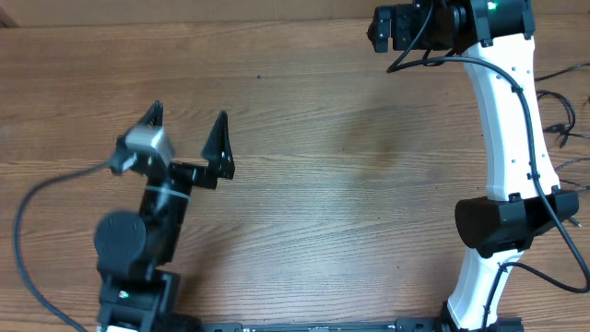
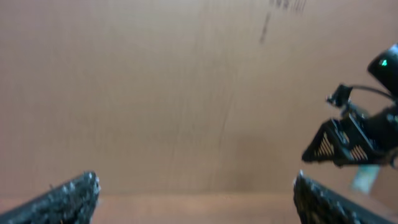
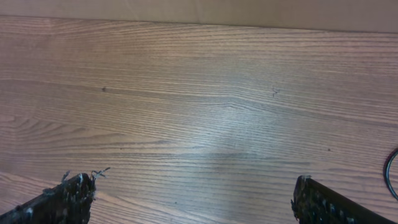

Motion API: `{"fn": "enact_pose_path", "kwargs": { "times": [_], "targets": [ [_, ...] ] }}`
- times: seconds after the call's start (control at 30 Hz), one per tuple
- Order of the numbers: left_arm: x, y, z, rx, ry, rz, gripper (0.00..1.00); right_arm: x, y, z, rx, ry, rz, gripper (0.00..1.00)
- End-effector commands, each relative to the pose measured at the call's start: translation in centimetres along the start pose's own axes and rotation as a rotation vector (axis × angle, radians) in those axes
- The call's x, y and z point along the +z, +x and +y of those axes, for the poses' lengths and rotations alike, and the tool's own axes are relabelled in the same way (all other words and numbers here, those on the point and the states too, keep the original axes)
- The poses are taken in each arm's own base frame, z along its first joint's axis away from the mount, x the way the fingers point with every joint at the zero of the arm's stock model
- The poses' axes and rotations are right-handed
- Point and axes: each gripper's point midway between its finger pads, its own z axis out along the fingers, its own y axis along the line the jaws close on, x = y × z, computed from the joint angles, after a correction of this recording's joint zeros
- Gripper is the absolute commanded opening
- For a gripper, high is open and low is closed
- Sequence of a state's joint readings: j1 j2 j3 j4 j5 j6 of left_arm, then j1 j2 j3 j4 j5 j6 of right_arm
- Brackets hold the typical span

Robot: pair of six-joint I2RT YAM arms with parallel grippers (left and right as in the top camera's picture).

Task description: Untangle cables

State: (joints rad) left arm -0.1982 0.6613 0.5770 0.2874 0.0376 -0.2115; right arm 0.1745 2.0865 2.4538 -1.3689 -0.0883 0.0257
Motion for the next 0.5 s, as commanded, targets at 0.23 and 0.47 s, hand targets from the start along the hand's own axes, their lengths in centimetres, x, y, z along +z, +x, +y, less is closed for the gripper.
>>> {"fn": "enact_pose_path", "kwargs": {
  "times": [0.23, 0.47],
  "targets": [
    [-4.7, 3.6, 2.8, 0.039, -0.047, -0.112, 1.00, -0.3, -0.4, -0.1, -0.002, 0.008, -0.016, 1.00],
    [-6.4, 5.8, 5.1, 0.057, -0.122, -0.118, 1.00, -0.3, -0.4, -0.1, -0.002, 0.008, -0.016, 1.00]
  ]
}}
